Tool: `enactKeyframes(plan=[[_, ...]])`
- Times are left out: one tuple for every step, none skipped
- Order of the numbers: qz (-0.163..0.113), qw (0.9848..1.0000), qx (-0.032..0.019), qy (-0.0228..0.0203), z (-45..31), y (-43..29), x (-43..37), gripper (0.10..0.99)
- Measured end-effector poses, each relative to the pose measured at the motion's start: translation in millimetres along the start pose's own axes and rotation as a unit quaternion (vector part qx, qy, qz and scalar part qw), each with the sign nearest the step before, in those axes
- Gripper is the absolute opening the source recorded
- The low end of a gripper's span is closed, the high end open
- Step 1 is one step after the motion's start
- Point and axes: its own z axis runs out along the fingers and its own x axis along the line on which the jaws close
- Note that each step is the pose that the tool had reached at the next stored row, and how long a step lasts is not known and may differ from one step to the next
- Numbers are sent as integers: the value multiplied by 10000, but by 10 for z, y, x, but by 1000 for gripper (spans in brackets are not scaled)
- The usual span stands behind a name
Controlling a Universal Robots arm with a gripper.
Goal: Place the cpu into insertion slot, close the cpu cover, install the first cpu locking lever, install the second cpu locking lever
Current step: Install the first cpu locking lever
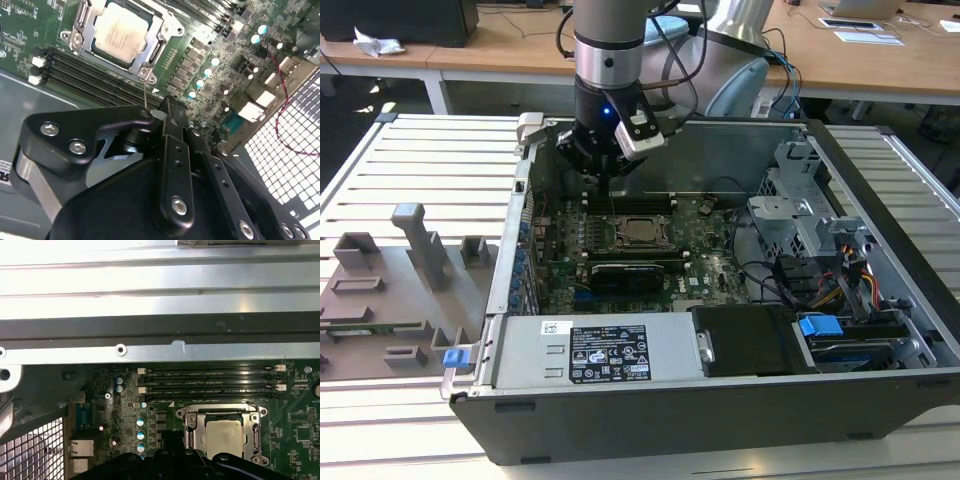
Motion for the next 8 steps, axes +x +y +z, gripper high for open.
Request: enactKeyframes(plan=[[0,10000,-6,0,0,12,1,106],[0,10000,-10,0,1,20,3,106],[0,10000,-16,0,1,29,4,106],[0,10000,-22,0,1,36,5,106],[0,10000,-30,1,1,46,7,106],[-1,10000,-37,0,2,53,8,106],[-1,10000,-49,2,2,62,10,106],[-4,10000,-50,2,3,71,-3,106]])
